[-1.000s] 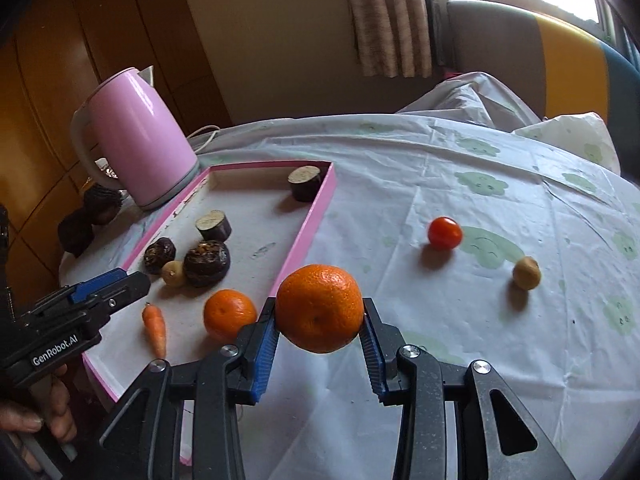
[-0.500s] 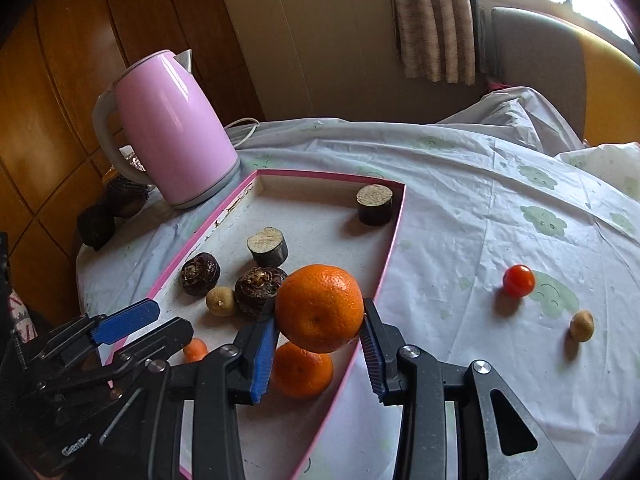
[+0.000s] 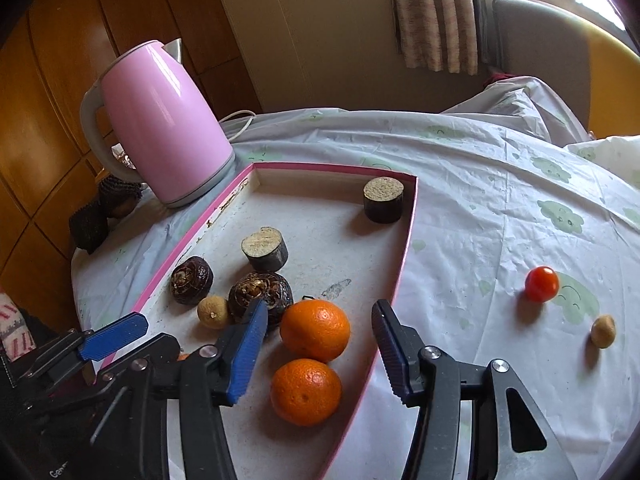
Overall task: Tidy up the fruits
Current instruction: 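Move both open tools back to the tomato and small brown fruit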
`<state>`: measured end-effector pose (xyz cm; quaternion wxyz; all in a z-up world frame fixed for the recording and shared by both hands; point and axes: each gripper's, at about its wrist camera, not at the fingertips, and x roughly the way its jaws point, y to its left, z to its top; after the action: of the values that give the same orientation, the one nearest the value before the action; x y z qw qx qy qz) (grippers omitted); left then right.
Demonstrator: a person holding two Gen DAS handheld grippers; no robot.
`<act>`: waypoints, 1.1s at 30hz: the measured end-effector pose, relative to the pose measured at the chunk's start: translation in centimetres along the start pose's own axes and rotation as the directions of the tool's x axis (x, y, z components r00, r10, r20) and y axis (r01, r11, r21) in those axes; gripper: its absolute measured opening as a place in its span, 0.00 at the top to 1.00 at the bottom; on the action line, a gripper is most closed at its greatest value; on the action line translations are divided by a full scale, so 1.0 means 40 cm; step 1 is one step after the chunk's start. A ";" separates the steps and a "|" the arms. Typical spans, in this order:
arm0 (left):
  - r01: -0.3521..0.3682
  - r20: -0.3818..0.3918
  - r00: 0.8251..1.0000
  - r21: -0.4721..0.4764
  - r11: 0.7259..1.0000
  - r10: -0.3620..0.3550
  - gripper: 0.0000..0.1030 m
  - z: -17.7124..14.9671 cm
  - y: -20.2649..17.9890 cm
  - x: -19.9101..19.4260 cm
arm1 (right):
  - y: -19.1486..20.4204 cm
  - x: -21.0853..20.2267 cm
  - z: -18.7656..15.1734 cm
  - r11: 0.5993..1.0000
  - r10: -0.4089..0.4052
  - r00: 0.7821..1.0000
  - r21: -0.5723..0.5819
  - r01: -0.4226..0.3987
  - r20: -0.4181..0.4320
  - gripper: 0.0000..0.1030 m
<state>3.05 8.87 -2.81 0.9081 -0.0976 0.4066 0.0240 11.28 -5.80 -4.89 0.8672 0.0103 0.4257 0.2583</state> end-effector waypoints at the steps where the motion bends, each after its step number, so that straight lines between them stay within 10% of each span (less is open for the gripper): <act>1: 0.002 0.001 1.000 0.002 1.000 -0.002 0.55 0.000 -0.003 -0.001 | -0.002 -0.003 -0.003 1.000 0.000 1.000 0.005 0.000 -0.001 0.46; 33: 0.048 -0.011 0.999 0.156 0.987 -0.047 0.55 -0.026 -0.150 -0.018 | -0.164 -0.156 -0.108 0.976 -0.127 0.988 0.187 0.109 0.088 0.46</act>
<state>2.57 2.80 -2.00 0.9118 -0.0360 0.4079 -0.0298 7.79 -15.19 -4.64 0.8966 0.0769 0.4035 0.1655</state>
